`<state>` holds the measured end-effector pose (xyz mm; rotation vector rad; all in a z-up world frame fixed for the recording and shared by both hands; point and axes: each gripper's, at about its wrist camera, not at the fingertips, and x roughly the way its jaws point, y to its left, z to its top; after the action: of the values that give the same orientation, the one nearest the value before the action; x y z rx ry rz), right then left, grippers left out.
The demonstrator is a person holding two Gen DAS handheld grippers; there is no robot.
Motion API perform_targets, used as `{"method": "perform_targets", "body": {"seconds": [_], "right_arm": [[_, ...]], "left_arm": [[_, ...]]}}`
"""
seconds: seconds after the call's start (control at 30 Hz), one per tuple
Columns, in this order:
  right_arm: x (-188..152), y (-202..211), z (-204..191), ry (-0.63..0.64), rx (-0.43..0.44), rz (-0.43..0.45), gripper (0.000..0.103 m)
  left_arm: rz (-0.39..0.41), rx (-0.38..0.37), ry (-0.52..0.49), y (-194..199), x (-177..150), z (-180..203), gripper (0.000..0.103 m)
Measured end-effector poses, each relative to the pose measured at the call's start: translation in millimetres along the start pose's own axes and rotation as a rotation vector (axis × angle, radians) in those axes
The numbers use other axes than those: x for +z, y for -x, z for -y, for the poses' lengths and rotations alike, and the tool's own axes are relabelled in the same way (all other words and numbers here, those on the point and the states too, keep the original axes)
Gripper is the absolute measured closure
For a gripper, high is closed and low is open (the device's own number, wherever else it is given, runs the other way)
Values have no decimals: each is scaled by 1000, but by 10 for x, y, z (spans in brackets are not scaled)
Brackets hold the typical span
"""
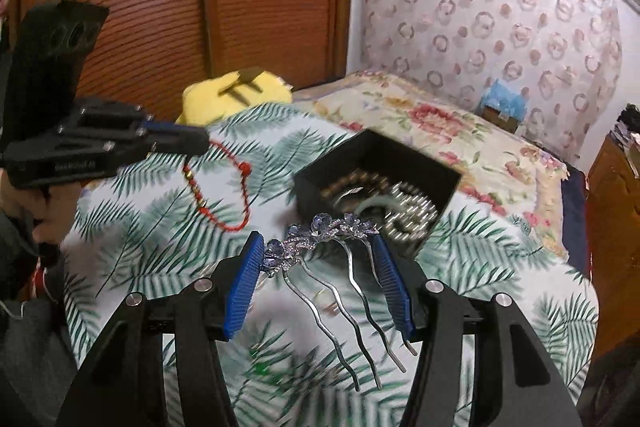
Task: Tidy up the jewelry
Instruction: 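Lower the hair comb into the black box while the left tool drops the red bracelet in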
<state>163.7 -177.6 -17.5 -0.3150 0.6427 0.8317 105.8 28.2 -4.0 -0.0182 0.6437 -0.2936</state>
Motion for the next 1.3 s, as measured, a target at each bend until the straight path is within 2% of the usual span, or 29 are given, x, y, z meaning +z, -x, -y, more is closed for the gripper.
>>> {"method": "perform_targets", "body": {"seconds": [0.13,0.37,0.9,1.1,1.3], "right_arm": [[163,-88,225,-25,-22,41,44],[412,-347,495,-47,-4,69,44],[525,-815,568,-48,65,30,46],[457,-762,663,-61,17,15,46],[289,-596,778,-76,-74,-4,46]], "left_arm": [[16,12,-12,-67,174,-13,101],[34,40,-8,-185,423,-116,101],[19,61,3,-481,648,-300,101],[17,29,-8,-603,736,-243,101],[7,-3,-13,-763,791,-174,101]]}}
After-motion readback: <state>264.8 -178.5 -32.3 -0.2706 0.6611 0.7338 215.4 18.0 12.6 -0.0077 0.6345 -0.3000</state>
